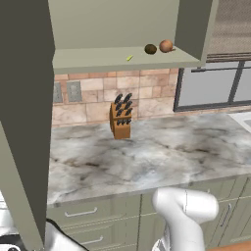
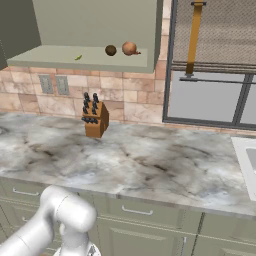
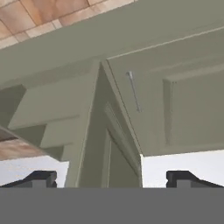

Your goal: Pick the kiwi, lemon wedge, onion from the counter and place them in the cabinet. Then close the cabinet.

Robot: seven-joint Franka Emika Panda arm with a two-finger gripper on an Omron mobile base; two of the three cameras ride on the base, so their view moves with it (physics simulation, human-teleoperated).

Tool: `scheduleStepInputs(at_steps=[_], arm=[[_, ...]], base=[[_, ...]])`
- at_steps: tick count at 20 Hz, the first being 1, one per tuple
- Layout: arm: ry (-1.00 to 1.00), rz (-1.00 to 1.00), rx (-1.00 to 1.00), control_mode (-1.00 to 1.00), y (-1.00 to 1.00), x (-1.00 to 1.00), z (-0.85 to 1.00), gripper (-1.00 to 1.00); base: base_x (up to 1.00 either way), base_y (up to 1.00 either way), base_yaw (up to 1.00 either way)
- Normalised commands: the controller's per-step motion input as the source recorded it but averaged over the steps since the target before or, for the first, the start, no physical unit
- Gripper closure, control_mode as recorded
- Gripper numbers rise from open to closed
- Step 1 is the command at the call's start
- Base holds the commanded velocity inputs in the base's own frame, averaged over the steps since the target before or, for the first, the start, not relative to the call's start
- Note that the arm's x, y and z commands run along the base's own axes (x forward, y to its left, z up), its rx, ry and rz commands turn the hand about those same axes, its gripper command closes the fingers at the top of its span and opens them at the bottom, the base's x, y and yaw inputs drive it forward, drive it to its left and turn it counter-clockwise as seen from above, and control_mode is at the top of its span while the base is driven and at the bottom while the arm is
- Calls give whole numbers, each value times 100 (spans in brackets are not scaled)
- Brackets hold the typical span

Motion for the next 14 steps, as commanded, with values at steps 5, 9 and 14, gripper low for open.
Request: scheduleStepInputs(at_steps=[5, 9, 14], arm=[[12, -9, -26, -100, 28, 37, 47, -100], [-13, -19, -5, -100, -6, 5, 62, -100], [-35, -23, -1, -100, -28, 1, 93, -100]], base=[[0, 0, 0], [0, 0, 0], [0, 0, 0]])
